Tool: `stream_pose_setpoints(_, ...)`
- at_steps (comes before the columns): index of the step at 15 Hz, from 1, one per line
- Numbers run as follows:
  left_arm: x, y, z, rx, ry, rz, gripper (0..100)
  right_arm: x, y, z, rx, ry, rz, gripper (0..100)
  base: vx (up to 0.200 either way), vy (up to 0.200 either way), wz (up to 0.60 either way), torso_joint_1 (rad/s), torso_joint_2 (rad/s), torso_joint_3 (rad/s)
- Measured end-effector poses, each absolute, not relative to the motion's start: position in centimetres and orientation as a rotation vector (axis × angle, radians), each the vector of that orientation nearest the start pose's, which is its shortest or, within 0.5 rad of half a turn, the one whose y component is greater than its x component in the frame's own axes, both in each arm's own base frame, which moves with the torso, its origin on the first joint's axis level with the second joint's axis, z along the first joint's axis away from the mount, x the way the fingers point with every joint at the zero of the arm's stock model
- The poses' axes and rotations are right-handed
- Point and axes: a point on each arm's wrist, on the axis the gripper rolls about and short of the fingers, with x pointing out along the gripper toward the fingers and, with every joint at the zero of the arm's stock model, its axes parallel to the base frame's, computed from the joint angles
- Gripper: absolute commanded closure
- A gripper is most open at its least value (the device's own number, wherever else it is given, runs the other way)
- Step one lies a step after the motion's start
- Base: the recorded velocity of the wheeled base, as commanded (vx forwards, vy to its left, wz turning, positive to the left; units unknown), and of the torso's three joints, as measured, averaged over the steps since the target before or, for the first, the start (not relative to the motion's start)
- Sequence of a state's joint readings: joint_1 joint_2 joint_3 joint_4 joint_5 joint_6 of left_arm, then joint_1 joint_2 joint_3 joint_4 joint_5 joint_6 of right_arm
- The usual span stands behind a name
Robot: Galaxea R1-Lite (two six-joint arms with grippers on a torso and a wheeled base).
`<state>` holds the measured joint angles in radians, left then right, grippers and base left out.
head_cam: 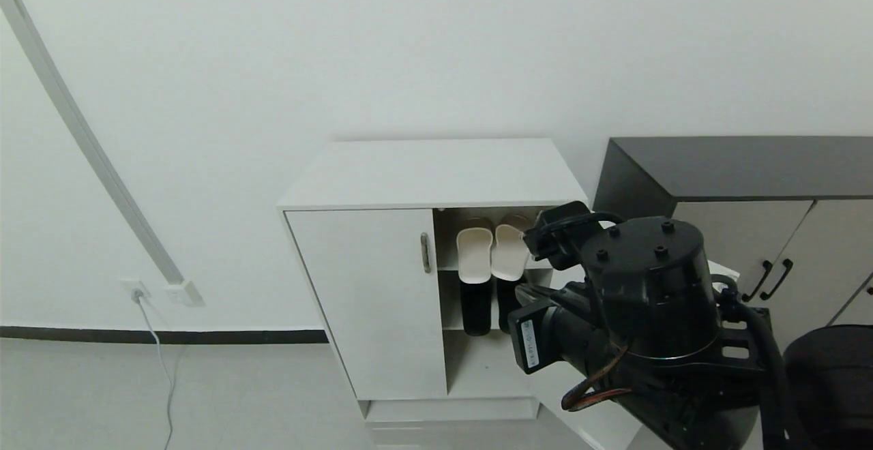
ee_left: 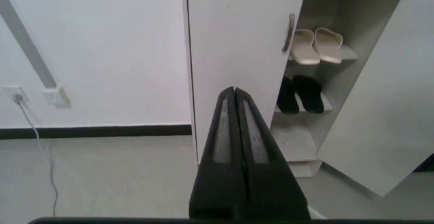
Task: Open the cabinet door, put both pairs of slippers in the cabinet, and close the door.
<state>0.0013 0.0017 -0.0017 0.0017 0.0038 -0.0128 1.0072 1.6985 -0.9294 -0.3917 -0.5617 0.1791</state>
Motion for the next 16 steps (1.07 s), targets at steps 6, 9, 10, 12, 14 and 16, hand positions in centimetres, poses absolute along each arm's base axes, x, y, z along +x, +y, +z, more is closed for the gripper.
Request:
stream_pose_setpoints(6,-2.28,0.01,7.59,-0.013,0.001,0.004,100,17.46,25.39,19.30,-0.093,0.309,0.415,100,0.000,0.000,0.00,0.240,-0.54,-0.297)
stream_pose_setpoints(9,-2.28,0.01,7.58,-0.013,0.002,0.006,100,17.46,25.30,19.11,-0.096,0.316,0.423,100,0.000,0.000,0.00,0.160,-0.35,-0.190)
stream_pose_setpoints(10,-2.28,0.01,7.59,-0.014,0.001,0.006,100,17.51,25.24,19.06,-0.096,0.317,0.421,100,0.000,0.000,0.00,0.027,-0.07,-0.041)
stream_pose_setpoints(12,-2.28,0.01,7.58,-0.014,0.002,0.006,100,17.51,25.21,18.95,-0.102,0.320,0.422,100,0.000,0.000,0.00,0.000,0.00,0.000)
stream_pose_setpoints(14,-2.28,0.01,7.58,-0.014,0.002,0.005,100,17.49,25.14,18.80,-0.118,0.321,0.423,100,0.000,0.000,0.00,0.000,0.00,0.000)
stream_pose_setpoints(16,-2.28,0.01,7.58,-0.014,0.002,0.005,100,17.47,25.11,18.69,-0.123,0.324,0.424,100,0.000,0.000,0.00,0.000,0.00,0.000)
